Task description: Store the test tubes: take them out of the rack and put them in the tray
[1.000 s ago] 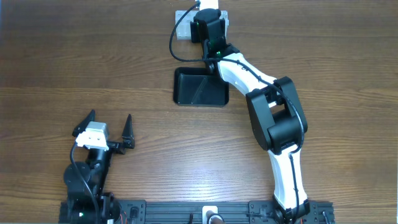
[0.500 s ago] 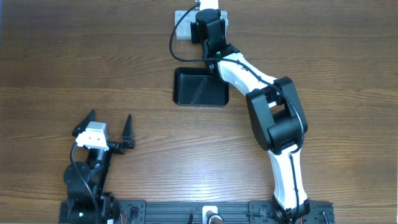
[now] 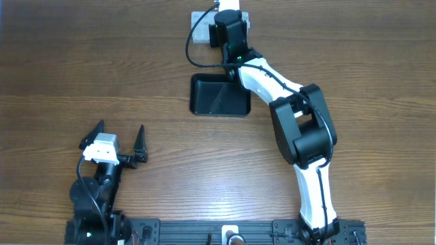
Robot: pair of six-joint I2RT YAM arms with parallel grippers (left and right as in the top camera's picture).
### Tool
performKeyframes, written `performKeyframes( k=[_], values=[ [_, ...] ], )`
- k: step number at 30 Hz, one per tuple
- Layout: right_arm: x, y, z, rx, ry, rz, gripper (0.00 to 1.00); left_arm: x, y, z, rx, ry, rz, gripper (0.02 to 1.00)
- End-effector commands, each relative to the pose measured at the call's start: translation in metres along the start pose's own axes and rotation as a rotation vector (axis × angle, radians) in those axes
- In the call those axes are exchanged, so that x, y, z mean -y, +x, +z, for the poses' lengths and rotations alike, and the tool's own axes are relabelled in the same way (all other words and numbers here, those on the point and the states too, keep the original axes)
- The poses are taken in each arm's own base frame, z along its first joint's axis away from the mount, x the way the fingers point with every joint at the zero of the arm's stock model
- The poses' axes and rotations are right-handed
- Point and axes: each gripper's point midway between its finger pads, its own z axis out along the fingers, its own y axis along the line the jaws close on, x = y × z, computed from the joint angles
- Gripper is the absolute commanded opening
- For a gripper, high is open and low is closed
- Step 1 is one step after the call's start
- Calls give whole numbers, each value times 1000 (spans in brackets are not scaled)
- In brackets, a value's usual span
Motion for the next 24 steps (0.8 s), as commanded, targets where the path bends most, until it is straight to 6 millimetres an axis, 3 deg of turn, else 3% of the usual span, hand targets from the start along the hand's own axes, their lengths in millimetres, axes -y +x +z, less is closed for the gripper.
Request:
performKeyframes(
  k=[1, 10, 18, 21, 24],
  values=[
    [5, -14, -2, 28, 32, 9, 119, 3, 1, 0, 2, 14, 12, 1000],
    [11, -80, -41, 141, 48, 16, 117, 3, 1, 0, 3, 14, 12, 1000],
    [12, -152, -102, 267, 42, 31, 115, 3, 1, 0, 2, 14, 12, 1000],
    [9, -166, -124, 270, 31, 30, 99, 3, 1, 0, 3, 14, 12, 1000],
    [5, -161, -143, 207, 15, 52, 84, 3, 1, 0, 2, 14, 12, 1000]
  ],
)
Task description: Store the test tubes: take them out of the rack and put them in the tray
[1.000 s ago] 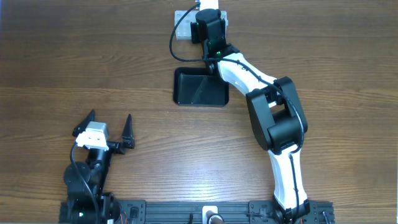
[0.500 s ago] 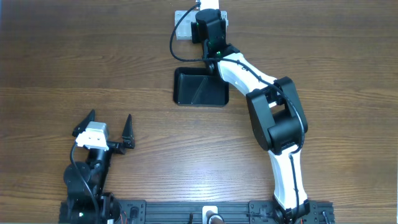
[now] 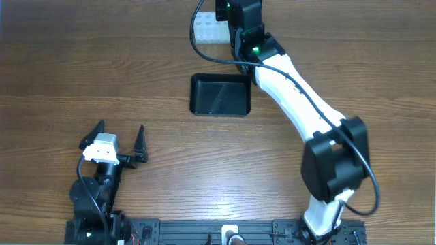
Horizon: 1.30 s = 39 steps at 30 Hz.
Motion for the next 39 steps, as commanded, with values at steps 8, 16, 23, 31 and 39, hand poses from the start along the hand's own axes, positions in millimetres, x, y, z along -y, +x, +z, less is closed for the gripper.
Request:
performKeyframes(
  k=[8, 16, 23, 31, 39],
  values=[
    [-13, 70, -72, -445, -21, 130, 84, 3, 1, 0, 3, 14, 12, 996],
    [-36, 164, -84, -748, -104, 211, 82, 3, 1, 0, 3, 14, 11, 998],
    [-51, 219, -79, -875, -97, 268, 60, 3, 1, 0, 3, 14, 12, 1000],
    [-57, 248, -73, -918, -83, 264, 102, 3, 1, 0, 3, 14, 12, 998],
    [-60, 257, -73, -935, -81, 255, 139, 3, 1, 0, 2, 14, 12, 1000]
  ],
)
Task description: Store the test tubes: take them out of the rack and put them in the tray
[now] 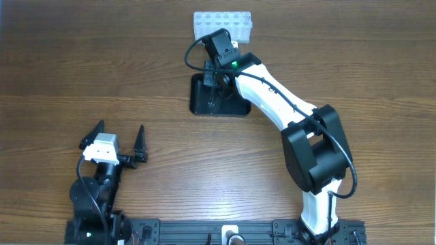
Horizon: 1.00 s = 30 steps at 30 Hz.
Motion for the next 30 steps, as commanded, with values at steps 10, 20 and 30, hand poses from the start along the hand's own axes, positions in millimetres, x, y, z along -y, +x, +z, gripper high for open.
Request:
performKeyframes(
  k=[10, 20, 30],
  values=[
    [-1, 25, 28, -76, 5, 0, 198, 3, 1, 0, 3, 14, 12, 1000],
    [-16, 16, 15, -61, -60, -22, 509, 3, 1, 0, 3, 14, 12, 1000],
    [-12, -60, -105, 299, 27, -204, 873, 3, 1, 0, 3, 14, 12, 1000]
  ],
)
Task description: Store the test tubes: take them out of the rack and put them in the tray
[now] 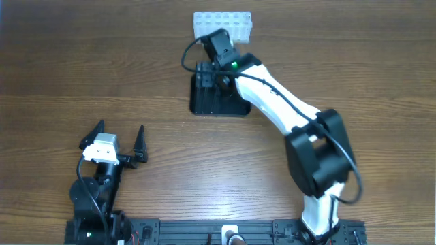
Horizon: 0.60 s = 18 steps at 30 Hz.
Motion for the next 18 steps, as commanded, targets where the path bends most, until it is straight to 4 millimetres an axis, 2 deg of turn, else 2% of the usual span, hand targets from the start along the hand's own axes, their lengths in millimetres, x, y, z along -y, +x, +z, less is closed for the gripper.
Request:
performKeyframes(
  k=[1, 2, 4, 7, 9, 13, 18],
  values=[
    [8, -63, -91, 302, 123, -121, 890, 3, 1, 0, 3, 14, 12, 1000],
    [15, -74, -103, 354, 169, -132, 919, 3, 1, 0, 2, 14, 12, 1000],
    [24, -91, -114, 425, 224, -151, 952, 3, 1, 0, 3, 14, 12, 1000],
    [31, -112, -113, 487, 247, -212, 991, 3, 1, 0, 3, 14, 12, 1000],
    [39, -124, -104, 514, 262, -228, 993, 3, 1, 0, 3, 14, 12, 1000],
    [73, -148, -68, 554, 286, -182, 993, 3, 1, 0, 3, 14, 12, 1000],
    [96, -157, -32, 544, 231, -150, 991, 3, 1, 0, 3, 14, 12, 1000]
  ],
)
